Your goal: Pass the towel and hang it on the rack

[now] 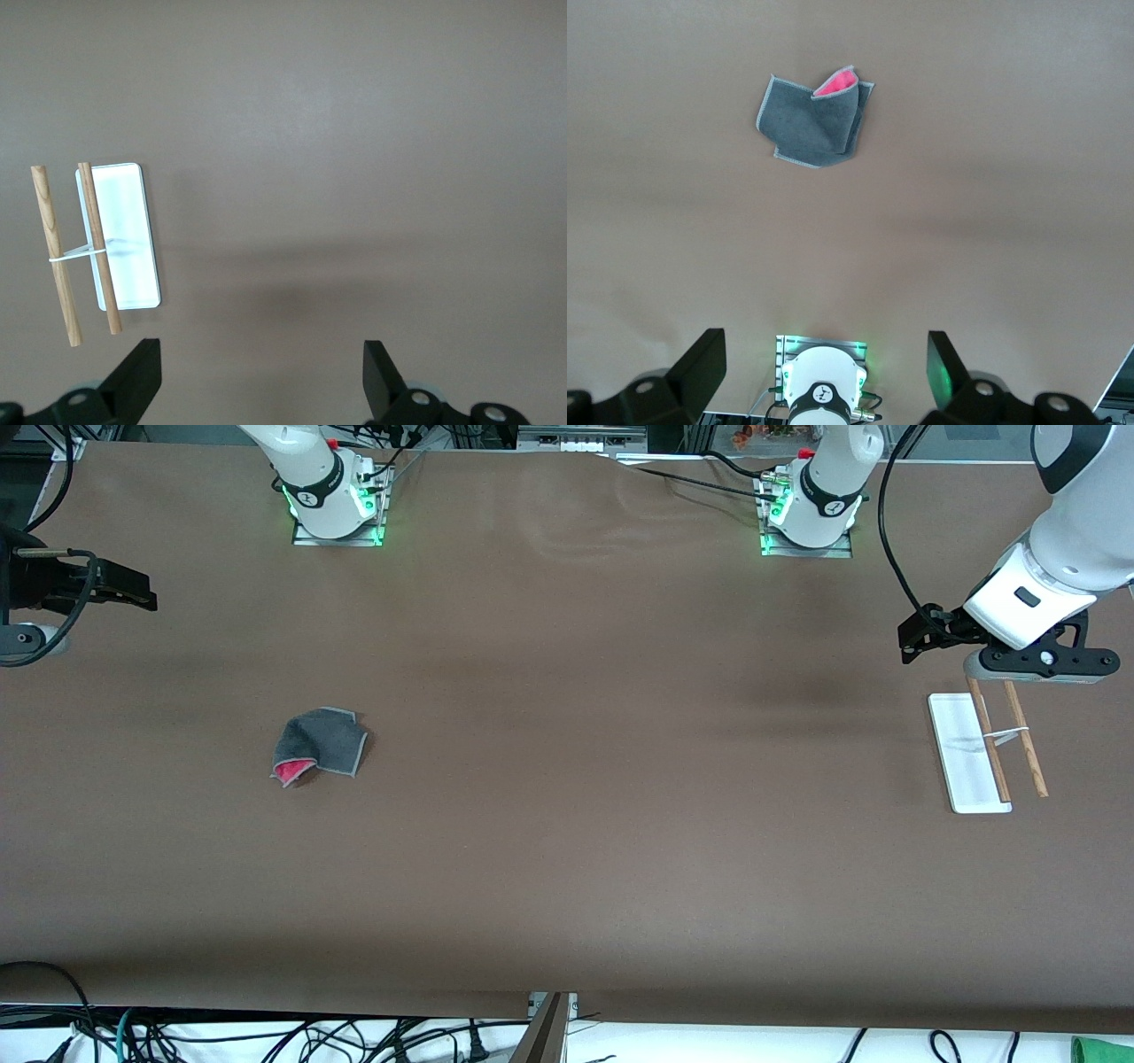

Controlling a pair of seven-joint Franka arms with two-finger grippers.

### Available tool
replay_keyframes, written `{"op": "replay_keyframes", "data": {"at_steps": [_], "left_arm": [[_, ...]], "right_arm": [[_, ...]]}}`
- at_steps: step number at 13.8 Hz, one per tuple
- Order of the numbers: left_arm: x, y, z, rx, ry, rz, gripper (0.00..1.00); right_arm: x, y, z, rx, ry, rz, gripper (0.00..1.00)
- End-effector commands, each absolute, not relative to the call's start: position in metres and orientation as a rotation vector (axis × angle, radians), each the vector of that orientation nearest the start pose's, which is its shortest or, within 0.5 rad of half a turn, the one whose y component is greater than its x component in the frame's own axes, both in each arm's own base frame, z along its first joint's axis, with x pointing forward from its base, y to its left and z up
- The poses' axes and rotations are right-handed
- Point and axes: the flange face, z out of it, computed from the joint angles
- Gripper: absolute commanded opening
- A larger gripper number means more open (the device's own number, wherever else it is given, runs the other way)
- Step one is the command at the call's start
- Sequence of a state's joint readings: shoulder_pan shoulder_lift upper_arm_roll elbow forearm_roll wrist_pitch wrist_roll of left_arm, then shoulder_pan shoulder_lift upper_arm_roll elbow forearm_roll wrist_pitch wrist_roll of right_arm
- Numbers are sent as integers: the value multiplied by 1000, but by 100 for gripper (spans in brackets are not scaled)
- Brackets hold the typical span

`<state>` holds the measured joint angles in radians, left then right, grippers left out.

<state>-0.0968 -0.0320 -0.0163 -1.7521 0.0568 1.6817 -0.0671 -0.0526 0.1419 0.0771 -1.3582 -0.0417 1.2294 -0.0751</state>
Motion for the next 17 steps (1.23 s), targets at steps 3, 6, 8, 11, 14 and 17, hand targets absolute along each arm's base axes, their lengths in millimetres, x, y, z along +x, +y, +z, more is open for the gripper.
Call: {"op": "replay_keyframes", "data": {"at_steps": [3, 6, 8, 11, 14, 17], "left_arm": [[540, -69, 574, -3087, 95, 72, 100], [538, -75, 573, -3084, 73, 77, 100], [538, -78, 574, -3082, 78, 74, 100], [538, -77, 573, -3080, 76, 79, 100], [538, -75, 573, -3076, 74, 78, 100], [539, -73, 574, -3076, 68, 71, 100]], "right_arm": [[558, 2, 620, -3144, -157, 414, 100], [559, 2, 620, -3144, -162, 411, 100], [560, 3, 620, -3143, -160, 411, 100], [560, 3, 620, -3143, -160, 411, 100], [560, 3, 620, -3143, -160, 411, 100], [560, 3, 620, -3143, -160, 409, 100]]}}
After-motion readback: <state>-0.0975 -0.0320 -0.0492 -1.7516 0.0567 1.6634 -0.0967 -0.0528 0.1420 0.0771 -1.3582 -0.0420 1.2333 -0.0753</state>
